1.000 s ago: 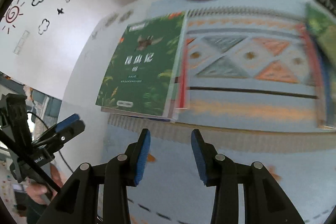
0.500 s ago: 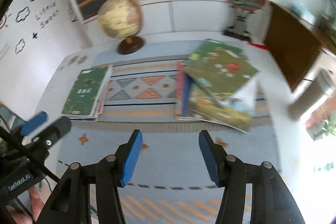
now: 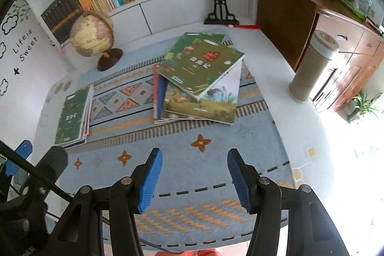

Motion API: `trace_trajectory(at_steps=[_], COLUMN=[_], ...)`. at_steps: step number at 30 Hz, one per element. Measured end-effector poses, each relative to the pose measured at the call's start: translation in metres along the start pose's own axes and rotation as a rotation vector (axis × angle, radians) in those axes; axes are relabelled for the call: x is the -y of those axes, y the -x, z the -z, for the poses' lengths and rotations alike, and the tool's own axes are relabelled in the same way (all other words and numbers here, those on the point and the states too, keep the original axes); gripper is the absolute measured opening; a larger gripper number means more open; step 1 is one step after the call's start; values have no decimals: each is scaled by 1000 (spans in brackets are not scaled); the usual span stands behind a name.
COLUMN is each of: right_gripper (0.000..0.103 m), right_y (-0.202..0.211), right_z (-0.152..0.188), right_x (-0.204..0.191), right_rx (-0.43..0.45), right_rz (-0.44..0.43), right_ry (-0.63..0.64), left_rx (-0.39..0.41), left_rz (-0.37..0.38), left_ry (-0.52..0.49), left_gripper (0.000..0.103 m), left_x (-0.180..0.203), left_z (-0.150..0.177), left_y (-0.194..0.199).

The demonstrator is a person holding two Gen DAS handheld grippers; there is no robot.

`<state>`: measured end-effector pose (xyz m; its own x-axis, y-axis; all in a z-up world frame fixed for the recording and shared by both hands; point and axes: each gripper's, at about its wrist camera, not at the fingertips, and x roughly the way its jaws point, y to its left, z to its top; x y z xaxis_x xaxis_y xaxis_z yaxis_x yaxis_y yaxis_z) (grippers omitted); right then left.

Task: Organize books
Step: 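Move the right gripper back over the loose book pile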

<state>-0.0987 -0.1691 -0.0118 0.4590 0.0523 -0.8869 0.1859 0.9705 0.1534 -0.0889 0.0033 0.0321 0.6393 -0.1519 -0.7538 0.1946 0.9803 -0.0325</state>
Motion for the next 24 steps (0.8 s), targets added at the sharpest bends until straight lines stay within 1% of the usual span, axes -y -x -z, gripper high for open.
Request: trace_trajectory(at_steps=[3, 6, 8, 10, 14, 20, 23, 24], right_gripper=[54, 54, 55, 54, 54, 54, 54, 54], right_y=[-6, -15, -23, -36, -62, -88, -98, -100], right_z=[-10, -25, -33, -44, -64, -84, -91, -94], right_x=[-1, -4, -11, -21, -35, -47, -41, -38], right_rx=[-5, 4, 7, 3, -18, -14, 10, 43], right_rz=[17, -9, -10, -2, -12, 27, 48, 51], right_ry=[-3, -29, -24, -12, 4, 24, 10, 6], left_rx=[-5, -1, -6, -16, -35, -67, -87, -82], left_rz=[16, -1, -16, -29, -30, -18, -11, 8], left_ry=[0, -1, 0, 3, 6, -10, -32, -34], left_gripper=[102, 102, 102, 102, 102, 102, 102, 102], left_x=[-3, -11, -18, -27, -42, -50, -50, -52], left_z=[-7, -17, -23, -30, -44, -60, -66, -69], left_y=[-10, -21, -32, -45, -72, -111, -129, -136])
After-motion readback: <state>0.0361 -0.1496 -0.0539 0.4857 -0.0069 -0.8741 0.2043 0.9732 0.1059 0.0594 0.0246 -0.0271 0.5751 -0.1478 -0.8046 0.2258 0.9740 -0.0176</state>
